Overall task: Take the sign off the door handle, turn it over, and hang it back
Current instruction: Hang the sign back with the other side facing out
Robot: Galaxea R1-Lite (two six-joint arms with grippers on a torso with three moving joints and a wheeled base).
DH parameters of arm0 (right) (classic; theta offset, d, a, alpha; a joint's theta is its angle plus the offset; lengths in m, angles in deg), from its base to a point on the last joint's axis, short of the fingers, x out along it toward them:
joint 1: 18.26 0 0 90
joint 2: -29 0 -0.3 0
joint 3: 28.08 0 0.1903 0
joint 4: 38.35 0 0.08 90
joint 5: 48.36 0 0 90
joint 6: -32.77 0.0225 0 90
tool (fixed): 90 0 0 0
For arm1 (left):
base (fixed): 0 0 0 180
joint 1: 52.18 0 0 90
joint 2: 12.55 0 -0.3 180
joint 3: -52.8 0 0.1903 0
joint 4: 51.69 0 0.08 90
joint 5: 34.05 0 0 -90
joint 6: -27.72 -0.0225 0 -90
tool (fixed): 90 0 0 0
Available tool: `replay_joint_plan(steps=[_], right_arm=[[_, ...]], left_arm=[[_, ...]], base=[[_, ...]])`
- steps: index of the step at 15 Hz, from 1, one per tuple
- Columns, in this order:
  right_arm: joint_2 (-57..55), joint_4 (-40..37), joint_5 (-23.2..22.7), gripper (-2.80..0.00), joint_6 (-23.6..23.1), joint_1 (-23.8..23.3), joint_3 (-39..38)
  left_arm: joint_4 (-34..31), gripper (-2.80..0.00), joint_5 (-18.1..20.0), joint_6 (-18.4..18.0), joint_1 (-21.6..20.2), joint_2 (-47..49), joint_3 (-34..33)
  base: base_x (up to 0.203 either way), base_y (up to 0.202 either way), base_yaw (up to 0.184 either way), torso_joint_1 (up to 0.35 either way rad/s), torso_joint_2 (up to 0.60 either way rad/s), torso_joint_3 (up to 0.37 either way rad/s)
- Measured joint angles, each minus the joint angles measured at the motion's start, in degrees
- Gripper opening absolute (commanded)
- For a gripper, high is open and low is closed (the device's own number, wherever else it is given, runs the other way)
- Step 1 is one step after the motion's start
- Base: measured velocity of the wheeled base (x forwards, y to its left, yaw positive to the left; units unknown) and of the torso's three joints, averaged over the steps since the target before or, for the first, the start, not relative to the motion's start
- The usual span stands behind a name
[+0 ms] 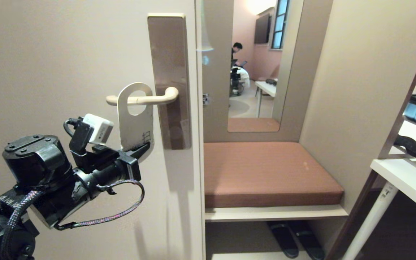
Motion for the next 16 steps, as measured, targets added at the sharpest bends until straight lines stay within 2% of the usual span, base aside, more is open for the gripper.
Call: replay_joint_plan(steps=[9,13,16], right_arm=[[0.00,0.02,0.04,-2.80,-0.02,0.00,0.00],[0.00,0.00,0.05,-2.80,0.00,0.00,0.00],[0.00,0.00,0.00,-2.80,0.00,0.00,0.00]], left_arm=[[0.00,-2.80,-17.12,0.03,5.54,-0.50,0.11],[-0.02,-2.80,-20.17,0.02,8.24,-0.52,0.15],[-0.02,-2.80,-24.21,-0.03,10.51,-0.52,0.00]], base=[[0.000,0.000,0.000,0.000,0.00,0.000],[0.000,0.000,0.000,0.000,0.00,0.000],[0.000,0.000,0.000,0.000,0.00,0.000]])
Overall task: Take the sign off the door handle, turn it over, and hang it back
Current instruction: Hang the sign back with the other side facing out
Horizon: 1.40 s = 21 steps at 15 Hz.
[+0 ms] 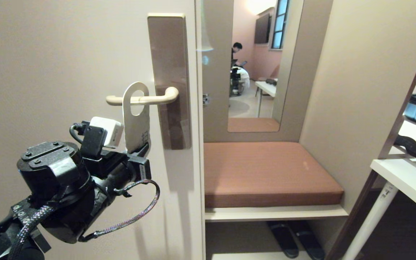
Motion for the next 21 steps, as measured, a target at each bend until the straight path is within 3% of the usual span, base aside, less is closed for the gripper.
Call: replay_joint_plan(steps=[4,11,16,21], right_arm=[[0.00,0.00,0.04,-2.80,-0.02,0.00,0.00],[0.00,0.02,0.02,-2.80,0.02,0.00,0.00],[0.00,0.02,0.02,-2.80,0.00,0.00,0.00],[0.00,0.00,0.02,-2.80,0.00,0.00,0.00]], left_arm=[[-0.05,-2.80,-4.23,0.03,1.79,0.27,-0.22],[0.55,-2.80,-6.68,0.16,2.66,3.08,0.56],[7.45,-2.80,-10.27,0.17,3.22,7.50,0.69],[8.46,-2.80,-10.44,0.53,5.17,9.14,1.39]], base=[[0.000,0.000,0.000,0.000,0.00,0.000],[0.000,0.000,0.000,0.000,0.00,0.000],[0.000,0.000,0.000,0.000,0.00,0.000],[0.000,0.000,0.000,0.000,0.00,0.000]])
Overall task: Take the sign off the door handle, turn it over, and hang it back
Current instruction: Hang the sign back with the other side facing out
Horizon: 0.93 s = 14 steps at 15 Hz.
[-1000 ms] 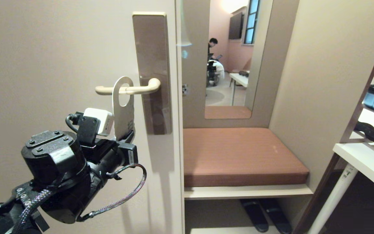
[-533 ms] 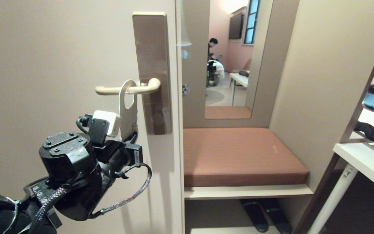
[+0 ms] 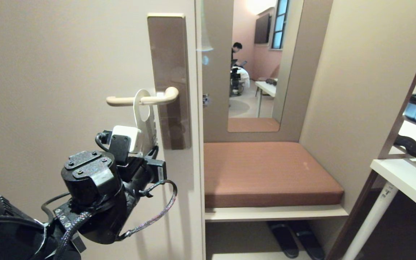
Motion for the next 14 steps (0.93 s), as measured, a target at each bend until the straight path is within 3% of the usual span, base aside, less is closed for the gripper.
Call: replay_joint_plan(steps=[12,13,14], right_arm=[[0.00,0.02,0.00,-2.80,-0.02,0.00,0.00],[0.00,0.00,0.00,-2.80,-0.02,0.00,0.00],[0.00,0.02,0.02,-2.80,-0.03,0.00,0.00]], left_arm=[[0.00,-2.80,-0.10,-0.25,2.71,1.52,2.26],[0.11,0.00,-0.13,-0.17,3.05,1.65,2.28],[-0.18,0.00,-0.13,-0.17,3.20,1.75,2.23]], base=[[0.000,0.000,0.000,0.000,0.00,0.000],[0.000,0.000,0.000,0.000,0.00,0.000],[0.000,0.000,0.000,0.000,0.00,0.000]])
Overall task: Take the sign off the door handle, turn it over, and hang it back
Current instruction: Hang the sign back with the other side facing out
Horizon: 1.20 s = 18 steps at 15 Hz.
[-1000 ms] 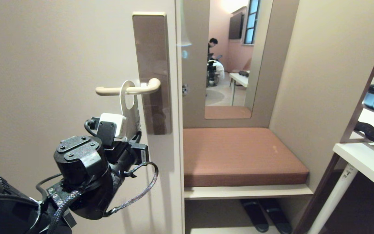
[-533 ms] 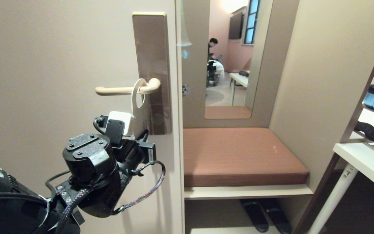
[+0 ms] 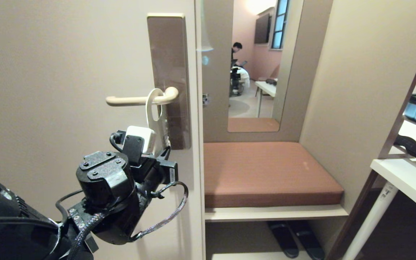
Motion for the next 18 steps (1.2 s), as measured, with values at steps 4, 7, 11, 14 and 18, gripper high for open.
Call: replay_joint_plan(steps=[4,7,11,14,18], right_arm=[[0.00,0.00,-0.03,-2.80,-0.02,0.00,0.00],[0.00,-0.02,0.02,-2.80,0.03,0.00,0.00],[0.00,-0.02,-0.02,-2.80,0.03,0.00,0.00],[0.00,-0.02,-0.02,-2.80,0.01,0.00,0.00],[0.00,-0.02,-0.02,-2.80,0.02,0.00,0.00]], left_arm=[[0.44,0.00,0.15,0.06,0.44,0.13,-0.06],[0.51,0.00,-0.03,0.17,0.94,-0.09,-0.42],[0.51,0.00,-1.18,0.37,2.59,-1.76,-3.17],[0.51,0.00,-1.36,0.50,3.05,-4.91,-6.79],[0.48,0.00,-1.15,0.34,3.15,-10.55,-12.92]], base=[[0.000,0.000,0.000,0.000,0.00,0.000],[0.000,0.000,0.000,0.000,0.00,0.000],[0.000,0.000,0.000,0.000,0.00,0.000],[0.000,0.000,0.000,0.000,0.00,0.000],[0.000,0.000,0.000,0.000,0.00,0.000]])
